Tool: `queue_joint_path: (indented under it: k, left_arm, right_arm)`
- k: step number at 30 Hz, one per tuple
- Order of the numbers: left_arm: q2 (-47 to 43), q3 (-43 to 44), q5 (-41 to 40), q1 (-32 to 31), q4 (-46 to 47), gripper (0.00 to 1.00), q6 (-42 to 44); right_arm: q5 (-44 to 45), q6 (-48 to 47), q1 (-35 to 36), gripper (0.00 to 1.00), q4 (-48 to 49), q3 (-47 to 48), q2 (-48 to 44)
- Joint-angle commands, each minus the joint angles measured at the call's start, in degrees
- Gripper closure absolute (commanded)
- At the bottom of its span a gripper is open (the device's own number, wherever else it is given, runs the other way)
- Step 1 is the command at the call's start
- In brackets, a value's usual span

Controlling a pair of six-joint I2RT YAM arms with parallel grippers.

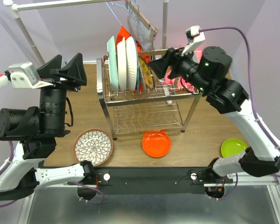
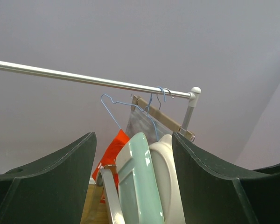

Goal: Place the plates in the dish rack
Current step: Insert the plate into the dish rack, then grab a plate with the right arm

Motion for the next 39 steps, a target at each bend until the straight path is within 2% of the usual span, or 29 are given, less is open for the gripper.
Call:
queue_joint_path:
  k: [1, 3, 5, 10, 12, 16, 20, 24, 27, 33, 39]
  left_arm:
    - [1.6, 2.0, -1.6, 0.2, -5.4, 0.25, -3.1]
    - [1.9, 3.1, -0.5, 0.2, -11.2, 0.25, -5.4]
    - [1.5, 3.6, 1.2, 0.2, -15.1, 0.25, -9.7]
    - [2.7, 8.0, 4.4, 0.2, -32.1, 0.25, -18.3]
    - [2.7, 8.7, 4.2, 0.2, -35.7, 0.25, -21.7]
    - [0.2, 6.4, 1.5, 0.2, -39.5, 0.25, -29.2]
    - [-2.8, 0.2, -1.2, 0.2, -44.1, 0.25, -39.1]
    - [-5.8, -4.3, -2.7, 0.2, -48.1, 0.25, -47.0]
    - [-7.2, -5.7, -3.0, 0.3, -51.4, 0.25, -51.7]
    - [-7.9, -6.6, -3.4, 0.2, -55.3, 0.25, -55.6]
    - [-8.9, -8.8, -5.0, 0.2, -59.0, 0.25, -60.9]
  right_arm:
    - [-9.7, -17.3, 0.4, 0.09, 4.7, -3.6, -6.8]
    - [-15.0, -23.5, -0.1, 0.0, 4.6, -5.4, -8.8]
    - [-20.6, -26.9, -0.8, 0.0, 4.6, -7.2, -12.2]
    - [-32.3, -37.9, -1.1, 0.0, 2.8, -14.6, -18.3]
    - [-37.1, -41.1, -1.2, 0.0, 1.7, -15.8, -19.9]
    - [-47.5, -49.1, -1.2, 0.0, -7.3, -17.8, -22.0]
    - [-53.7, -57.6, -1.1, 0.0, -15.1, -22.0, -25.0]
    - [-53.0, -74.7, -1.2, 0.0, -25.3, -25.2, -26.5]
    - [-52.5, -83.5, -1.2, 0.0, -31.0, -27.6, -27.1]
    - [-51.8, -93.5, -1.1, 0.0, -35.9, -32.5, -27.8]
    - [-48.4, -97.1, -1.2, 0.01, -34.7, -41.3, -28.9]
